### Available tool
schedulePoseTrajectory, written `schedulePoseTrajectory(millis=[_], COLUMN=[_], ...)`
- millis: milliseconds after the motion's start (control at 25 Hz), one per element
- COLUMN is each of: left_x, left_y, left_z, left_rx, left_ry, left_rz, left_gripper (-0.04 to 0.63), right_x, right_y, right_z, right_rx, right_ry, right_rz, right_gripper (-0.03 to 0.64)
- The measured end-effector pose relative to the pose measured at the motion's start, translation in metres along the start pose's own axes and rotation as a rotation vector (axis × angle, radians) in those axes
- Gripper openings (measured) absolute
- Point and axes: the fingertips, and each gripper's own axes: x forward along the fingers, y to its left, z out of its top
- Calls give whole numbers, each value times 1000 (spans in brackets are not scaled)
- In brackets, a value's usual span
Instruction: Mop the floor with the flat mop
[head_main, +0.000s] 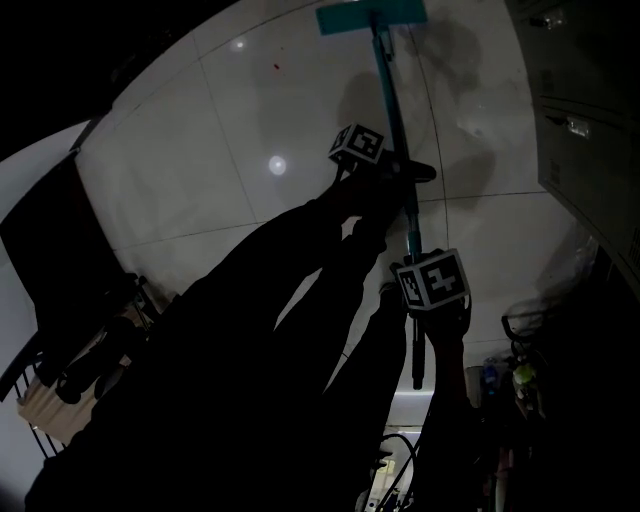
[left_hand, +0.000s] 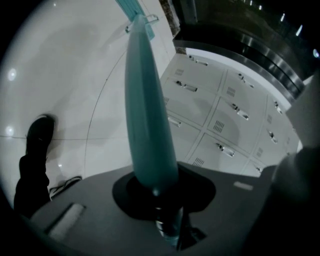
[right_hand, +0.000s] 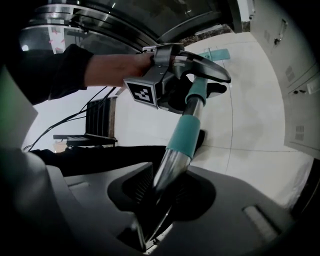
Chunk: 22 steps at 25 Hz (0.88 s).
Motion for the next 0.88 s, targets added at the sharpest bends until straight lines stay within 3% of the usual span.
schedulePoseTrajectory(millis=[160, 320, 680, 880], left_x=[-4, 8, 60, 86], left_y=[-16, -29, -13, 23], left_z=[17, -6, -162, -249], left_rx=[33, 43, 21, -24], left_ry=[-18, -25, 47, 90], left_rz=[-18, -46, -96, -72], left_gripper=[86, 83, 80, 80], right_x=[-6, -18, -31, -22], right_y=[-3, 1, 30, 60], right_z=[17, -9, -168, -255], right_rx=[-5, -13, -25, 10], right_ry=[-22, -31, 2, 32], right_rz=[-5, -20, -42, 20], right_gripper=[114, 115, 117, 117])
